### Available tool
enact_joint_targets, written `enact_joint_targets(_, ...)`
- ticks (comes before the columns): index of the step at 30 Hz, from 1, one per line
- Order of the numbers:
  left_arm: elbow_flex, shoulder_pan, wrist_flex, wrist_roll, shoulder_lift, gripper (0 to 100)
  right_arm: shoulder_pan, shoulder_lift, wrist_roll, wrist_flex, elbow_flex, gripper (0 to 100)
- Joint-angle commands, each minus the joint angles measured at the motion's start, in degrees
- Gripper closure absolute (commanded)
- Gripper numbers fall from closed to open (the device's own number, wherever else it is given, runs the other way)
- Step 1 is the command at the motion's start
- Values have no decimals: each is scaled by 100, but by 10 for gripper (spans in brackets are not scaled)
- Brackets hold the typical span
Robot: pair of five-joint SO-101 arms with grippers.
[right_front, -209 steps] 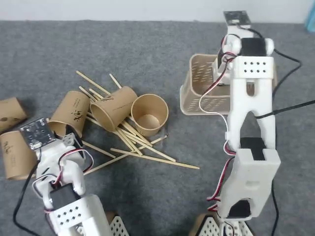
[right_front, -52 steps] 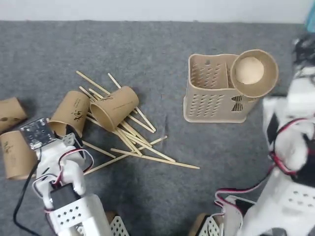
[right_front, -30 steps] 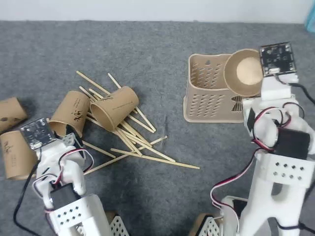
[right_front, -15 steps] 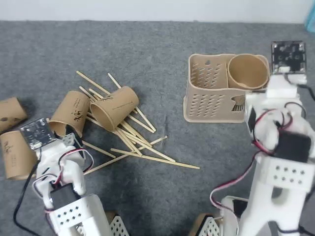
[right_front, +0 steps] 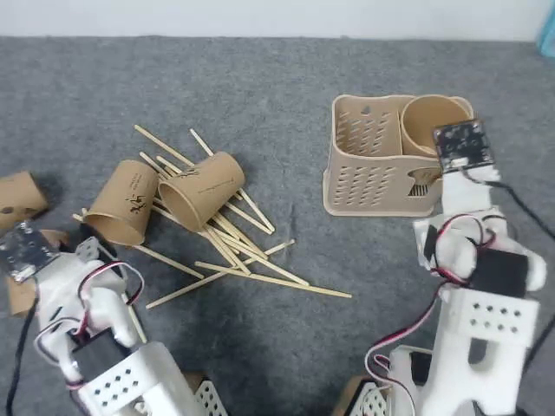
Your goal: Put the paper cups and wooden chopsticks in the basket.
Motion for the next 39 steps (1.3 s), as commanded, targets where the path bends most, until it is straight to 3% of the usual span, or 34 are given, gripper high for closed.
enact_joint_targets(1, -558, -9, 457, 88, -79, 865, -48, -127, 79, -708, 624, 860)
enact_joint_targets(5, -840, 246, 782, 62, -18, 854, -48, -127, 62, -1666, 1547, 876)
enact_joint_targets(10, -743, 642, 800, 97, -9, 746, -48, -127, -510, -2976, 2716, 876)
enact_joint_targets(16, -778, 668, 738, 105, 193, 739, 4, -127, -598, -4321, 3745, 876)
enact_joint_targets(27, -2563, 651, 721, 571, 3508, 739, 4, -119, -598, -4382, 3877, 876)
enact_joint_targets(39, -2985, 677, 70, 1477, 5565, 737, 4, -119, -325, -4338, 3886, 876)
